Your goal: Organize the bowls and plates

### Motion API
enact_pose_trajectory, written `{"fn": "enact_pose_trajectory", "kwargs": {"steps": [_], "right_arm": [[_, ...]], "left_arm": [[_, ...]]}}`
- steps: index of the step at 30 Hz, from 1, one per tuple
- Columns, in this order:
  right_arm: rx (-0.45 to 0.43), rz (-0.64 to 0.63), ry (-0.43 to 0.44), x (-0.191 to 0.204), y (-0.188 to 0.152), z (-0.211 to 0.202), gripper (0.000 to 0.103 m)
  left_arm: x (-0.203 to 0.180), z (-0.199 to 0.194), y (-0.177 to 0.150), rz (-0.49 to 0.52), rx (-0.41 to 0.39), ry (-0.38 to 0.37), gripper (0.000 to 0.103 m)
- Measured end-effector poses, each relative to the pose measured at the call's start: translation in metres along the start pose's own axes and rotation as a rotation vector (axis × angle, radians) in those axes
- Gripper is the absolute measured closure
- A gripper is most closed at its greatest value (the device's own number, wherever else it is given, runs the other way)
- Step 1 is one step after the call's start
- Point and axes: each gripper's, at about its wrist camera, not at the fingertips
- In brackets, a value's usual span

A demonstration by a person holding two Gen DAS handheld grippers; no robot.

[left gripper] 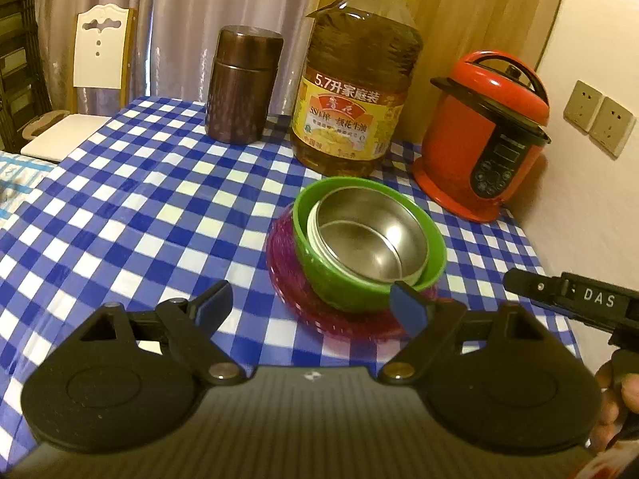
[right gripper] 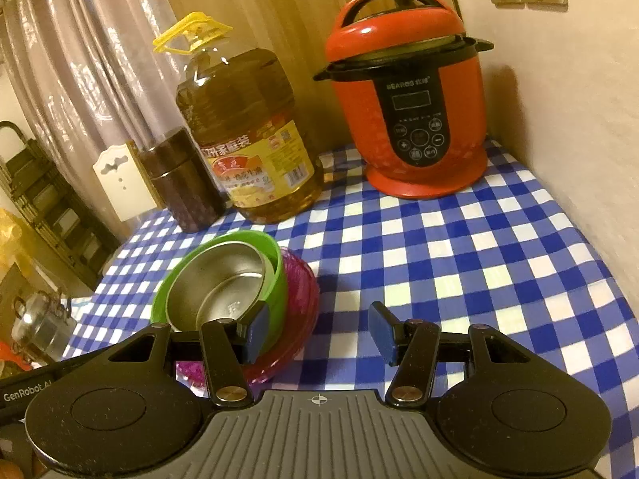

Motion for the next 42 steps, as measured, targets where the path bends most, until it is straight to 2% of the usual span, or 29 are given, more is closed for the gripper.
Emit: {"fn": "enact_pose_trajectory", "kwargs": {"steps": [5,16,26,32,42], "right_arm": [[-0.002,-0.032,-0.009,0.01,-0.01,-0.009,0.048],[0.0,-0.119,-0.052,0.033,-0.036,-0.021,0.048],[0.029,-0.133,-0.07,0.034,-0.072,-0.032,0.048],[0.059,-0.091,-0.055,0.037,-0.096,-0.045,0.048],[0.026,-0.129,-0.084,0.053,-0.124,-0.082,0.048]], "left_arm": [[-0.003,-0.01,-0.015,0.017,0.004,0.021,0.019],[-0.001,-0.025,-0.044,-0.004,0.019,-0.033,0.019],[0.001,-0.04,-0.069,0.051,0.028,-0.025,0.019],[-0.003,-0.049,-0.087,0.089,0.034,-0.004,0.019],[-0.009,-0.085,-0.116,0.083,0.029,-0.006,0.019]]}}
Point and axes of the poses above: each gripper's, at about its wrist camera, not at the fingertips, and z roughly the way its jaws point, x to its left, y to its top, and after that the axes turned 14 degrees about x, right-handed
